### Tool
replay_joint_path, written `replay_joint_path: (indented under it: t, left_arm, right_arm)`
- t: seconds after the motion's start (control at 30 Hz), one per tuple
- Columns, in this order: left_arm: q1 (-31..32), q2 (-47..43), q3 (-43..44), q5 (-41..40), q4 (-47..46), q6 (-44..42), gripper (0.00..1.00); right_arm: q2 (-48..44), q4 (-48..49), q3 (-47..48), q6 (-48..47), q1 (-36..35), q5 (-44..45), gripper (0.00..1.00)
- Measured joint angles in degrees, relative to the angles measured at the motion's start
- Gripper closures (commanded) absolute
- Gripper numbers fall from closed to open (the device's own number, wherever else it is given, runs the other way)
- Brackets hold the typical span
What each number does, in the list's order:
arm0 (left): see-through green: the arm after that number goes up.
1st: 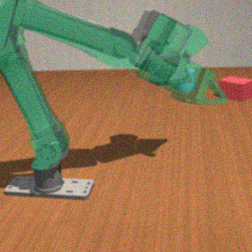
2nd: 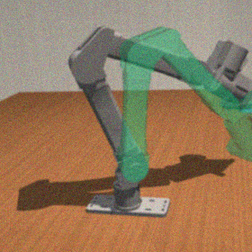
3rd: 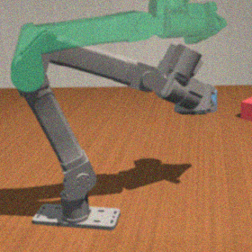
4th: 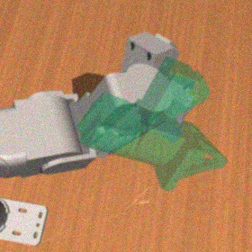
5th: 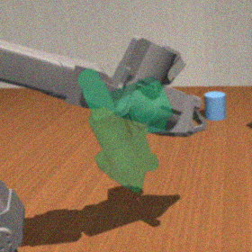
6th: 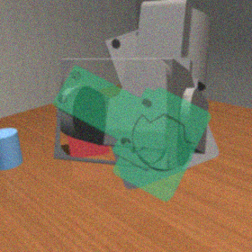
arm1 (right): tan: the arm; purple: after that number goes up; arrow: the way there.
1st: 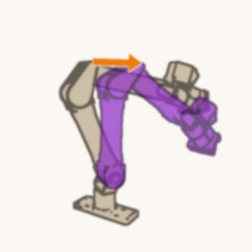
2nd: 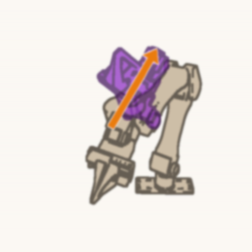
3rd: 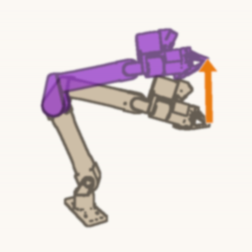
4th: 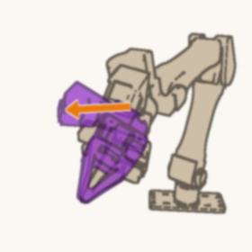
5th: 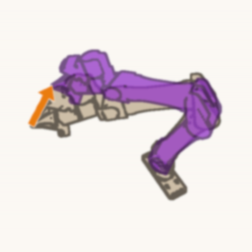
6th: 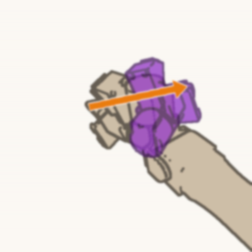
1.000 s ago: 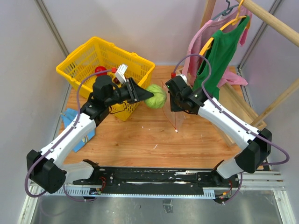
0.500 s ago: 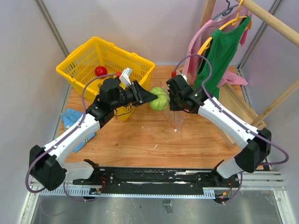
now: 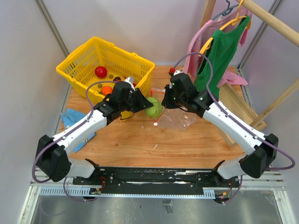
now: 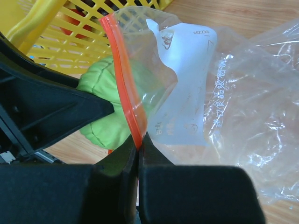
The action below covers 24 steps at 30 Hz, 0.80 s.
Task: Place the food in the zip-top bag and seal the zipper
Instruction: Place the fake vegetable in the zipper food storage bag.
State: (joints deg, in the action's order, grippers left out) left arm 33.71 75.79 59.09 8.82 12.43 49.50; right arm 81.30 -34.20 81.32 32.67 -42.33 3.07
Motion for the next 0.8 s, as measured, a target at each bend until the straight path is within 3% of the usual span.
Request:
replay_joint_path:
  t: [0.13, 0.2, 0.33, 0.57, 0.7, 0.8]
  left_arm:
    - [1.7, 0.7, 2.2, -2.1, 2.0, -1.0, 0.99]
    - [2.3, 0.7, 3.1, -2.1, 2.0, -1.1, 0.94]
    - [2.9, 0.7, 3.9, -2.0, 1.9, -1.6, 0.77]
    - [3.3, 1.4, 3.9, -2.4, 3.2, -3.0, 0.35]
    - [3.8, 1.7, 4.7, -3.4, 5.0, -4.0, 0.22]
    - [4.0, 1.7, 6.3, -4.2, 6.4, -5.1, 0.18]
  right_arm:
    - [0.0, 1.4, -0.4, 0.0, 0.0, -2.1, 0.99]
    - [0.0, 1.9, -0.5, 0.0, 0.0, -3.0, 0.99]
    - [0.1, 2.9, -0.7, 0.1, 0.0, -4.1, 0.99]
    - [-0.1, 5.2, -3.1, 0.7, 0.6, -5.2, 0.99]
    - [-0.4, 5.9, -4.3, 1.1, 1.1, -5.6, 0.99]
    - [-1.2, 5.9, -5.1, 1.5, 1.7, -5.6, 0.99]
